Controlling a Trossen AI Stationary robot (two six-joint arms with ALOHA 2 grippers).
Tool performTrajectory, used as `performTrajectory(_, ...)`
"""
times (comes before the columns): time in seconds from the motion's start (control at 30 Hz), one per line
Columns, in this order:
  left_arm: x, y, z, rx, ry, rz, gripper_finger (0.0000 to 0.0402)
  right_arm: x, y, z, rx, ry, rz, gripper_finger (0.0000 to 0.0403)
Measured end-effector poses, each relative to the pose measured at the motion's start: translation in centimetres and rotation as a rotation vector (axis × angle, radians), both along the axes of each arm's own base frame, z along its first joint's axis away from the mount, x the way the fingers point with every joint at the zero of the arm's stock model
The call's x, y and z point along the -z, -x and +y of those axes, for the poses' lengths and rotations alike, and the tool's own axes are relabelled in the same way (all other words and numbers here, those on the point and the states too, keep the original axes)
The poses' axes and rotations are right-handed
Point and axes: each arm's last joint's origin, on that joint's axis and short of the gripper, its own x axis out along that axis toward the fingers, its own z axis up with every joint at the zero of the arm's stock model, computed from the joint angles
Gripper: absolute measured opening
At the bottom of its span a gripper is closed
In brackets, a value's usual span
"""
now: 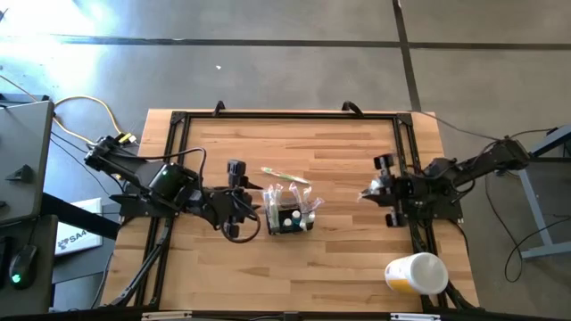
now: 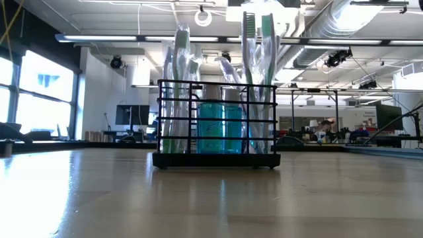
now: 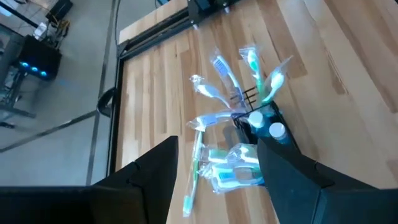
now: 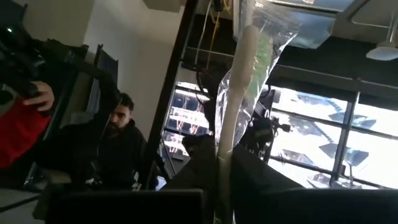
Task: Pick & Place toothbrushing station
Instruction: Put the green toothbrush into the wire organizer
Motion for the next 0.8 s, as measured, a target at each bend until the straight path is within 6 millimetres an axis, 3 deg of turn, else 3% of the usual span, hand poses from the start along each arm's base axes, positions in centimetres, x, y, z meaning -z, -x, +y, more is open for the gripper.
performTrajectory(0.2, 0.1, 1.1, 0.5, 0.006, -0.026, 0.064, 0.0212, 0.8, -1.5, 0.6, -0.040, 0.023, 0.024, 0.0014)
performTrajectory(0.37, 0.5, 3.1, 1.2, 0.115, -0.015, 0.239, 0.0212, 1.2, -2.3, 0.9, -0.052, 0.025, 0.031, 0.0014)
performTrajectory(0.6, -2.1, 5.0, 3.0, 0.143, 0.105, 0.059, 0.0212, 2.0, -3.5, 1.4, -0.089, 0.032, 0.056, 0.0014)
performTrajectory(0.7, -1.6, 5.4, 3.8, 0.120, 0.112, 0.030, 0.0212, 2.9, -4.4, 1.8, -0.113, 0.041, 0.090, 0.0014)
performTrajectory(0.8, 0.2, 6.0, 4.5, 0.095, 0.107, 0.050, 0.0212, 3.6, -5.4, 2.2, -0.134, 0.027, 0.102, 0.0014)
